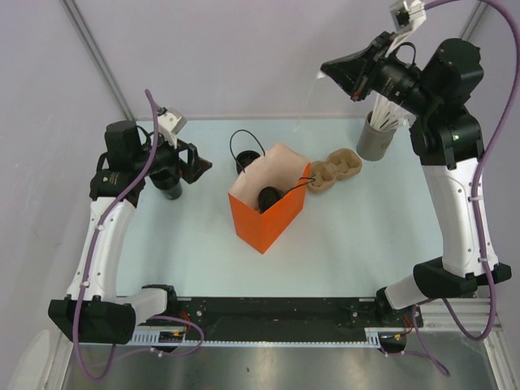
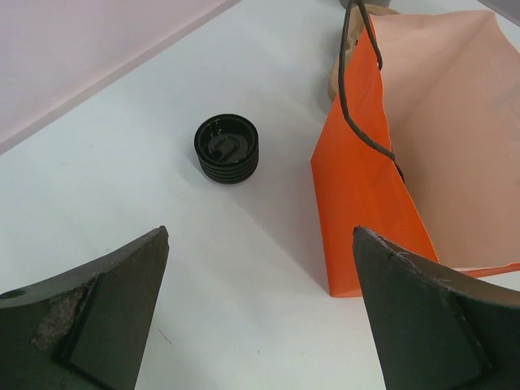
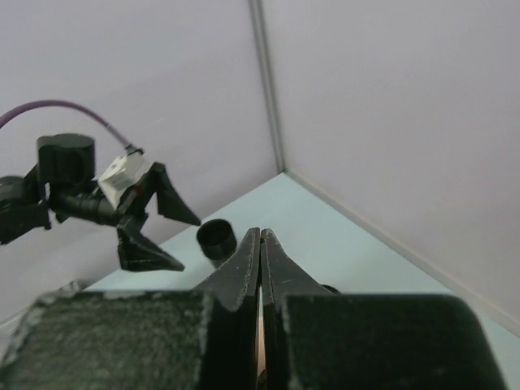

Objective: Pack the takeout coffee

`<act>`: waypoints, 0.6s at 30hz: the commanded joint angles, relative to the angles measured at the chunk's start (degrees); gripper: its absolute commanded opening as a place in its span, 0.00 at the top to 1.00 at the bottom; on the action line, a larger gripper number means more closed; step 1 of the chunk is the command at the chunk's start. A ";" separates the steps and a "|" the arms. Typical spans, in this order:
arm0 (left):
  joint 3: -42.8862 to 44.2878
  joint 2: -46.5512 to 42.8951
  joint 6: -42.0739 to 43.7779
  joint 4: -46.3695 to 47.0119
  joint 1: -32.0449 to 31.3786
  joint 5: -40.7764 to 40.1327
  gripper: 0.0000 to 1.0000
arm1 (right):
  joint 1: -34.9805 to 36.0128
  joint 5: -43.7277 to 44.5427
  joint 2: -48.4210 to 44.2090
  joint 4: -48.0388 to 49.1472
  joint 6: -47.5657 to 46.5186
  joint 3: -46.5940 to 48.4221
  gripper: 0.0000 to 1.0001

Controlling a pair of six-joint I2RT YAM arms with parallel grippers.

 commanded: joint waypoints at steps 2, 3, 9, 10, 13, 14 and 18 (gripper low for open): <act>2.55 -0.94 2.00 -2.11 0.31 1.25 0.00 | 4.77 -7.24 1.93 -1.08 -1.00 1.35 1.00; 2.47 -1.02 2.00 -2.29 0.22 1.34 0.00 | 5.48 -7.68 2.19 -1.34 -1.01 1.18 1.00; 2.20 -1.38 2.79 -3.25 0.22 0.73 0.00 | 11.98 -10.93 2.20 -3.45 -4.07 -2.60 1.00; 2.29 -1.38 2.88 -3.52 0.31 0.64 0.00 | 12.86 -10.94 2.46 -4.50 -4.95 -2.69 1.00; 2.29 -1.46 2.97 -3.78 0.22 0.37 0.00 | 16.38 -10.06 2.55 -7.40 -8.82 -4.01 1.00; 2.29 -1.55 2.97 -3.70 0.31 0.46 0.00 | 17.86 -9.80 2.63 -8.45 -9.61 -4.18 1.00; 2.12 -1.81 2.97 -3.78 0.22 0.37 0.00 | 19.72 -9.88 2.63 -9.78 -11.11 -4.71 1.00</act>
